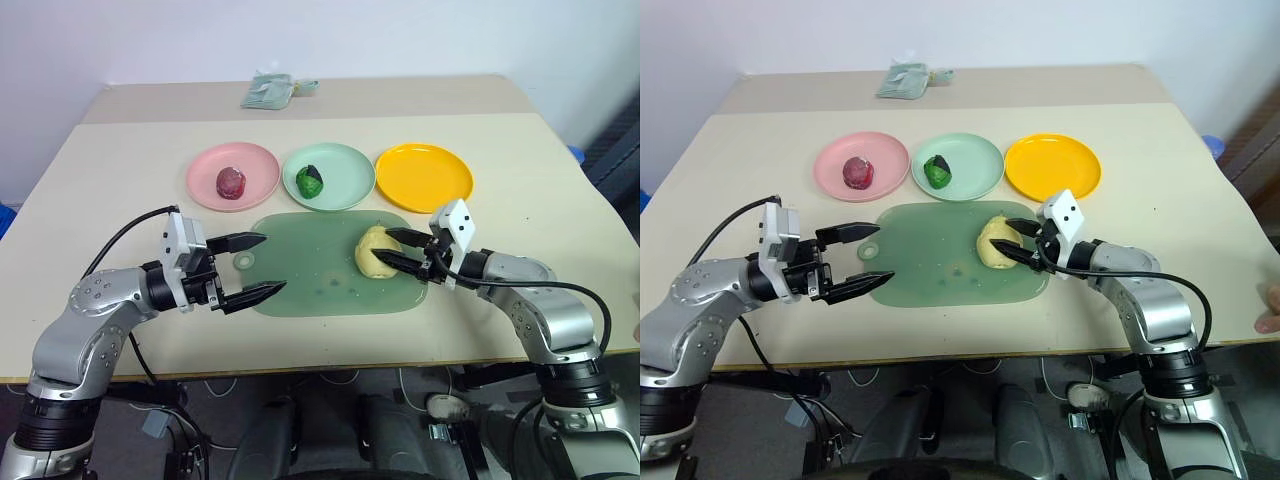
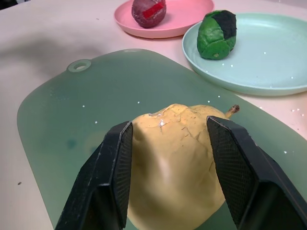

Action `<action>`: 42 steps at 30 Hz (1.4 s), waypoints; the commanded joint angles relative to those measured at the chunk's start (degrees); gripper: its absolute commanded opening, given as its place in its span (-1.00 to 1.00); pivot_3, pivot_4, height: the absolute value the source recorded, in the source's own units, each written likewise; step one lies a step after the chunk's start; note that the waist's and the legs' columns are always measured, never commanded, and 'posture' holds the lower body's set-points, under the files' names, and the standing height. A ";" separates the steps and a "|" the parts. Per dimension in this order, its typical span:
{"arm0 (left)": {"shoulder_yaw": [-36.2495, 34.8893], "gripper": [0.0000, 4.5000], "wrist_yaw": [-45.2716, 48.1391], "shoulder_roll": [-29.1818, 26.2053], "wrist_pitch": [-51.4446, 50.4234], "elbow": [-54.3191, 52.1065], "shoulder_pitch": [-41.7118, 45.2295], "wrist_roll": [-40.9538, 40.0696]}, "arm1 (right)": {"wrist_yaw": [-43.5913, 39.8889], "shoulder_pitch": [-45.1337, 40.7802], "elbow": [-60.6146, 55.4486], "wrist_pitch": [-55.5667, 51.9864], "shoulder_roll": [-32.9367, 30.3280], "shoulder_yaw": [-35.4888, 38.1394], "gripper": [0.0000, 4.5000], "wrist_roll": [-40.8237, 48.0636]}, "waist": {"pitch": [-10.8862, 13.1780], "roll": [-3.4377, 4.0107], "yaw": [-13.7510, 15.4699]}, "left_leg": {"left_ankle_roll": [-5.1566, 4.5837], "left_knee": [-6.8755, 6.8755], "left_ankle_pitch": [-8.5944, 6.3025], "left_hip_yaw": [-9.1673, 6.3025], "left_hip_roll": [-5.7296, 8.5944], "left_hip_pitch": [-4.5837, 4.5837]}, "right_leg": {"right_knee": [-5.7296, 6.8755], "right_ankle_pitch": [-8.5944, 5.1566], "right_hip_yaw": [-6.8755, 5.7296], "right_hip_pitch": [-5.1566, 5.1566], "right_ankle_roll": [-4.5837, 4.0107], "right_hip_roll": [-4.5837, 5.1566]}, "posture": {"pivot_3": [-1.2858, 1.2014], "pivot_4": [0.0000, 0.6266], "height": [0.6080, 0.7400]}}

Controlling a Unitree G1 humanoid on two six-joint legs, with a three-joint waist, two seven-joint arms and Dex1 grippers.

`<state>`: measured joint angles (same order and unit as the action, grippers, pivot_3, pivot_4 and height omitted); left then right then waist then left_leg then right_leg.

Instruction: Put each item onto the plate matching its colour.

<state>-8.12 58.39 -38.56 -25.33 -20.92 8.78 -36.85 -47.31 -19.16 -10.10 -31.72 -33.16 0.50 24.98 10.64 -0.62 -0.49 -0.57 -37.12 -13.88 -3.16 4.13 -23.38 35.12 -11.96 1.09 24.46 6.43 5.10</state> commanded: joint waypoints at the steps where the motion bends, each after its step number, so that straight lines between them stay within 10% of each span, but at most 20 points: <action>1: -0.82 1.00 -0.45 0.07 1.07 -2.05 -0.15 -0.72 | -0.06 -0.62 -2.87 -2.47 -1.34 1.12 0.09 1.49 | 0.00 0.00 -0.01 | 0.00 0.00 0.00 0.00 0.00 0.00 | 0.00 0.00 0.00 0.00 0.00 0.00 | 0.03 -0.52 1.00; 5: -0.97 1.00 -0.73 0.18 0.97 -2.48 -0.76 -0.75 | 3.86 -3.73 -3.63 -9.29 -1.34 4.71 0.09 5.06 | 0.01 0.02 -0.05 | 0.00 0.00 0.00 0.00 0.00 -0.01 | 0.00 0.00 0.02 0.01 -0.01 0.02 | 0.03 -0.52 1.00; 11: -0.99 1.00 -1.29 0.26 1.30 -2.67 -1.18 -0.65 | 5.82 -4.94 -9.43 -18.16 -4.11 7.23 0.99 9.63 | 0.03 0.03 0.05 | 0.00 0.05 -0.01 -0.02 0.00 -0.08 | -0.04 -0.01 0.03 0.07 -0.01 0.04 | 0.03 -0.52 1.00; 25: -1.14 1.00 -0.13 0.08 1.08 -3.27 -2.78 -1.78 | 12.63 -9.32 -5.71 -39.01 -3.25 10.79 0.99 18.78 | 0.03 0.03 -0.02 | -0.02 0.04 -0.01 -0.01 0.00 -0.10 | -0.07 -0.02 0.02 0.07 -0.03 0.08 | 0.03 -0.52 1.00; 42: -9.48 1.00 6.21 -6.98 1.02 -7.44 -13.86 -5.86 | 8.91 -13.87 2.38 -37.66 1.20 4.89 0.99 19.92 | 0.06 0.07 -0.15 | -0.06 0.10 -0.04 0.01 -0.02 -0.12 | -0.15 -0.08 0.01 0.10 -0.14 0.12 | 0.03 -0.52 1.00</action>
<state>-16.02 64.62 -45.11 -25.41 -26.07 -4.93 -41.90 -37.27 -31.88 -7.21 -71.17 -32.18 5.71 45.12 10.69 -0.55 -0.64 -0.63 -37.02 -13.92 -3.15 4.11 -23.50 34.97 -12.05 1.09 24.56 6.28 5.23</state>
